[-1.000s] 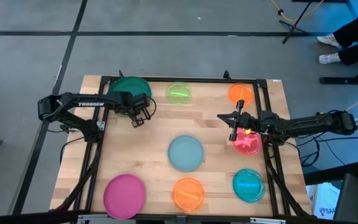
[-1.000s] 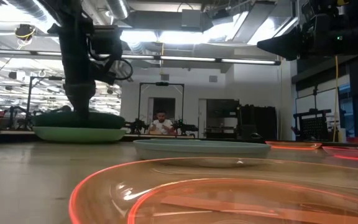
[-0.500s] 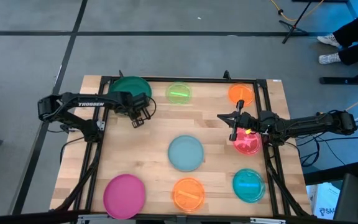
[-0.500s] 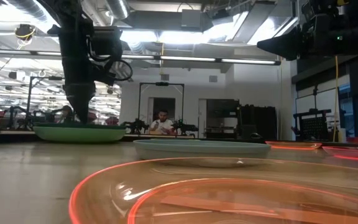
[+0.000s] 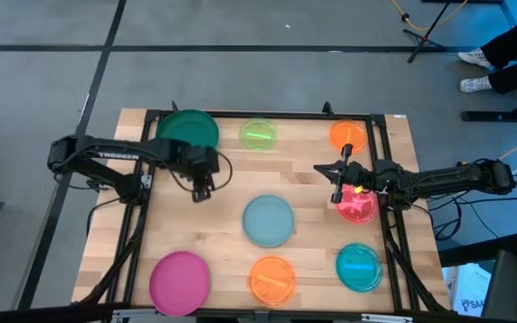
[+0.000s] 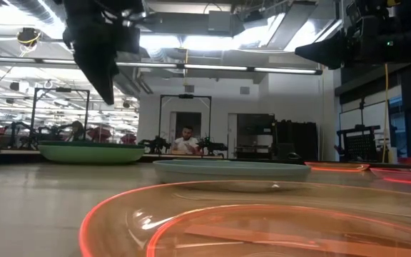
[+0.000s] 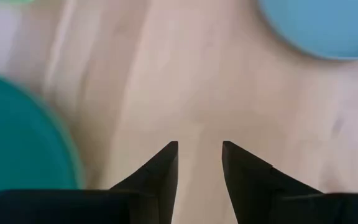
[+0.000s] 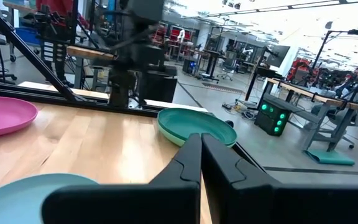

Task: Stack plastic plates
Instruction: Stack the blue plate on the dark green plate

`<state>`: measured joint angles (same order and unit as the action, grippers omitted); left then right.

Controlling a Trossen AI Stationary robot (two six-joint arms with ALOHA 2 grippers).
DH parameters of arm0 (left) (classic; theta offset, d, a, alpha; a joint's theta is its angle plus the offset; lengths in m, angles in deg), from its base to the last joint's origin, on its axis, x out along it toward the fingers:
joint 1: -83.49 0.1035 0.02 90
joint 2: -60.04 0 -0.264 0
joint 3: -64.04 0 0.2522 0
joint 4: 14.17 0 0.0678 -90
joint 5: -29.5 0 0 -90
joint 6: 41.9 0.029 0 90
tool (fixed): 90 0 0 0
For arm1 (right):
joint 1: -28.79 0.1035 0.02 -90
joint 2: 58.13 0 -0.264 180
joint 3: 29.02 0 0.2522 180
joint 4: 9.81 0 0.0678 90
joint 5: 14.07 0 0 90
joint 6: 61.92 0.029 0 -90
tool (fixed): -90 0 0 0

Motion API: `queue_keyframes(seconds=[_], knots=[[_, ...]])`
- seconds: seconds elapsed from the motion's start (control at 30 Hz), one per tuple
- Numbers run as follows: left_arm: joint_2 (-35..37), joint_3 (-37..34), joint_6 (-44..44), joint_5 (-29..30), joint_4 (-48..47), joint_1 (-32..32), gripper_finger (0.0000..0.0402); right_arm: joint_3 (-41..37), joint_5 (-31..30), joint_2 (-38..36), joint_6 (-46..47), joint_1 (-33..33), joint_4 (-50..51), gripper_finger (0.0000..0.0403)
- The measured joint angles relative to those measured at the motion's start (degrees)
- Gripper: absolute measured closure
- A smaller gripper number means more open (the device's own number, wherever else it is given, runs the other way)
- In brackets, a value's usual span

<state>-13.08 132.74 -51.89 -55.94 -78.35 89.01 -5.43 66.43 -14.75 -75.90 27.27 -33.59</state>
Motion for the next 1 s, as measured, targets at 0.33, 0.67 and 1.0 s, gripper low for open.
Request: queue_keyframes(seconds=[0.33,0.67,1.0], knots=[[-7.1,0.0,-9.5,3.8,15.9,-9.2,0.0284,0.0,0.0,0.0,0.0,0.0,-0.1,0.0398],[-19.1,0.0,-12.8,3.3,31.9,-11.1,0.0285,0.0,0.1,0.0,0.1,0.0,0.0,0.0398],[-25.5,0.0,-20.6,11.3,38.6,-11.7,0.0285,0.0,0.1,0.0,0.2,0.0,0.2,0.0398]])
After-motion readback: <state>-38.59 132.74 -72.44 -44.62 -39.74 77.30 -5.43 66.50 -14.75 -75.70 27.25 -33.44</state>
